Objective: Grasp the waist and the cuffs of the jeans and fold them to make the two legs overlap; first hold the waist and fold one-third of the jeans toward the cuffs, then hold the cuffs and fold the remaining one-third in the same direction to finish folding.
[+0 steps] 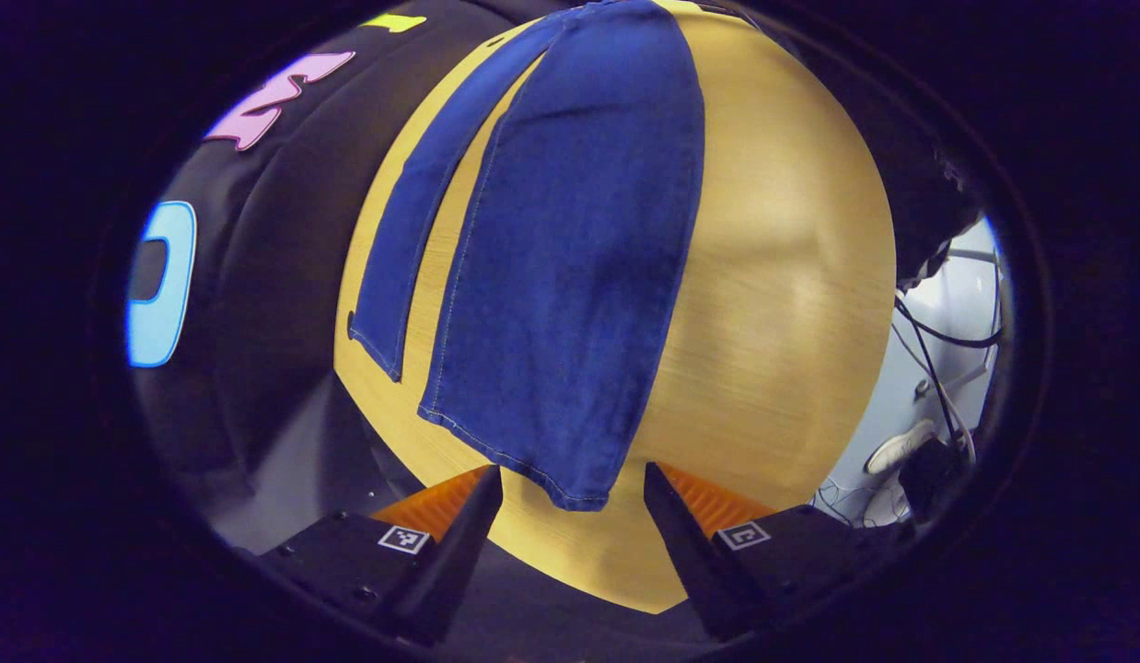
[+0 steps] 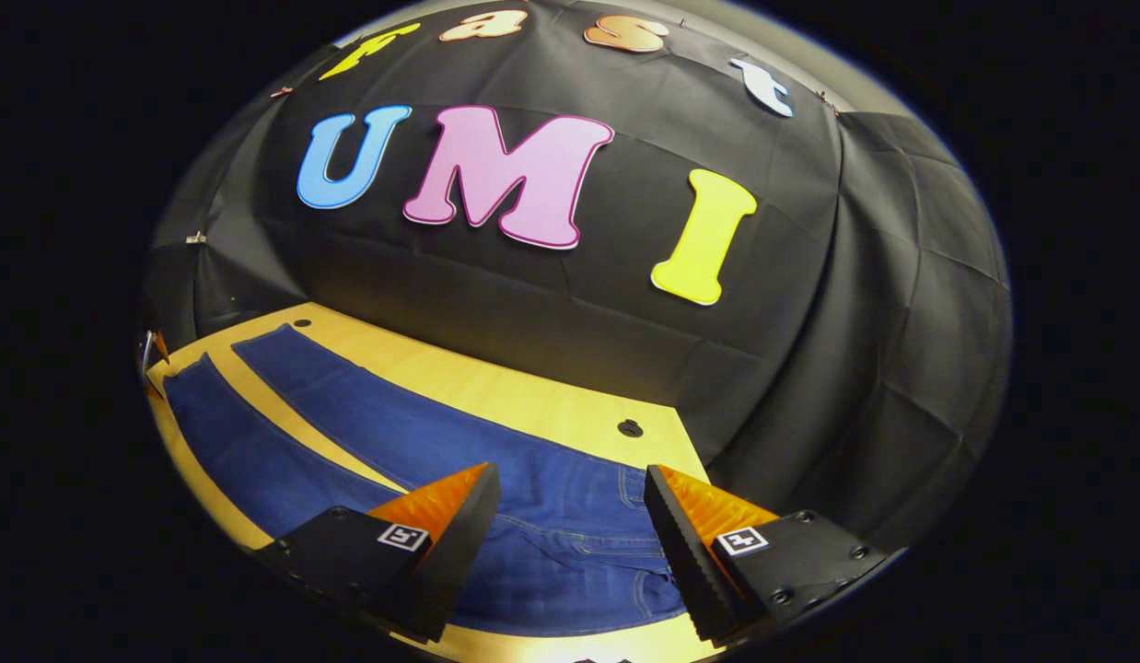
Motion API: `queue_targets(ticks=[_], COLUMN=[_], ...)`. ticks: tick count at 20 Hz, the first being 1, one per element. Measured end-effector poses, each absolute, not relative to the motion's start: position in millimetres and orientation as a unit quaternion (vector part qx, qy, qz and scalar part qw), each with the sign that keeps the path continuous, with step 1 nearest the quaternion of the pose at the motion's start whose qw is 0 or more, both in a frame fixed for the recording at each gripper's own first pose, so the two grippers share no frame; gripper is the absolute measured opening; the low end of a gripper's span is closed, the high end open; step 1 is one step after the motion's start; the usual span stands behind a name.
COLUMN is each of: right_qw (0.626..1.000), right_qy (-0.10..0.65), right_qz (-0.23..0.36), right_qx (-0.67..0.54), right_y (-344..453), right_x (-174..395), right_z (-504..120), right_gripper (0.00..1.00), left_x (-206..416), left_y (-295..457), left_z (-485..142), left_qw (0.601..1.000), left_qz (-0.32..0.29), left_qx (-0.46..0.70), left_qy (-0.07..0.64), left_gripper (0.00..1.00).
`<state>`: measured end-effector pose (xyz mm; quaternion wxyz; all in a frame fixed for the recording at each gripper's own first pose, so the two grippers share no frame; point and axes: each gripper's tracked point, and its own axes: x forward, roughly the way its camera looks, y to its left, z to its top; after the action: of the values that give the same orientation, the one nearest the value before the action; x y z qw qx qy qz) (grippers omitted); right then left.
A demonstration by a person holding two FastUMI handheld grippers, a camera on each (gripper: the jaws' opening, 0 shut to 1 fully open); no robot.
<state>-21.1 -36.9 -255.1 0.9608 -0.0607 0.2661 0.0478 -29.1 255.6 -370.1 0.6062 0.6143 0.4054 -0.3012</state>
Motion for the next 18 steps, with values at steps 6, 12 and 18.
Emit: queue_targets(ticks=[6, 12, 18], right_qw=[0.952, 0.935, 0.856], right_qy=[0.294, 0.297, 0.301], right_qz=[-0.008, 0.000, 0.183], right_qx=[-0.088, -0.192, -0.379], right_y=[-101, -153, -159], right_x=[-44, -49, -76], right_z=[-268, -289, -329], right_gripper=[0.97, 0.97, 0.96], left_x=[-6, -16, -15], left_y=[250, 247, 242], left_z=[-380, -398, -396], left_qw=[0.589, 0.585, 0.603], left_qz=[-0.336, -0.355, -0.342], left_qx=[0.619, 0.583, 0.561], left_qy=[0.397, 0.439, 0.453], left_gripper=[0.88, 0.23, 0.06])
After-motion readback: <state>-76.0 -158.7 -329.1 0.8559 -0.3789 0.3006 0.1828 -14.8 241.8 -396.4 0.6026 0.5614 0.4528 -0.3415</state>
